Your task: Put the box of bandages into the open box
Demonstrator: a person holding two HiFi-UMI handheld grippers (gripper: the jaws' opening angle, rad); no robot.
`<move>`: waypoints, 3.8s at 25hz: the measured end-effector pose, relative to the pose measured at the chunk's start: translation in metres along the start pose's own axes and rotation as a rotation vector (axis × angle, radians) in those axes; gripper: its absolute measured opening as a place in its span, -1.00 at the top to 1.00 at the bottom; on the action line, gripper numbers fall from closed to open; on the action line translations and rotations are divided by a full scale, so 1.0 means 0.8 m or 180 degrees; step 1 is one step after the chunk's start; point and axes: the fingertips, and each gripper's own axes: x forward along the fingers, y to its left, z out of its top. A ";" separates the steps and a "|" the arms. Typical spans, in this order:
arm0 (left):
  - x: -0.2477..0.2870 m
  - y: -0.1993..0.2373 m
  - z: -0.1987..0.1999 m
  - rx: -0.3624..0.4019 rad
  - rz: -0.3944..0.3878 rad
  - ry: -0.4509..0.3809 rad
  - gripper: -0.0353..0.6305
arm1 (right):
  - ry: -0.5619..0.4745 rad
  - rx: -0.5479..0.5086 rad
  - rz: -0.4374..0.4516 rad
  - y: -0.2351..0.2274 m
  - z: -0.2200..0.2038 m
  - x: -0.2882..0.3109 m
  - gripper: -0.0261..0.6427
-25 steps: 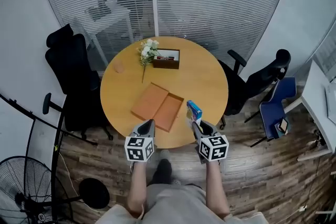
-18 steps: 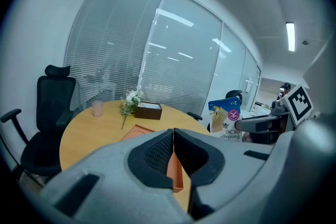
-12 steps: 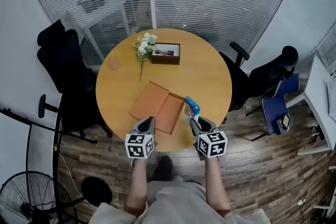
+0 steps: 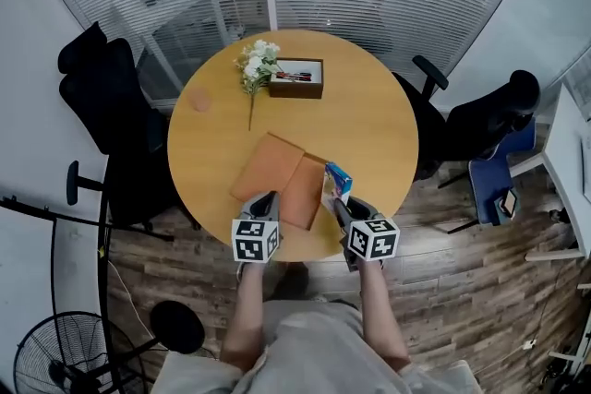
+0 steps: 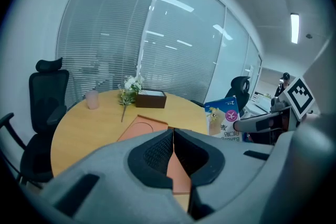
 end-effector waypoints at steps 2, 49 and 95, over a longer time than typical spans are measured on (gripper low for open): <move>0.009 0.003 -0.006 0.0010 -0.0030 0.0045 0.86 | 0.0049 0.0256 0.0123 0.003 -0.012 0.015 0.67; 0.107 0.060 -0.026 0.0166 -0.0558 0.0379 0.86 | 0.0853 0.2017 0.0037 0.005 -0.104 0.178 0.66; 0.096 0.050 -0.029 0.0214 -0.0619 0.0359 0.86 | 0.0568 0.1855 -0.0101 -0.013 -0.089 0.154 0.50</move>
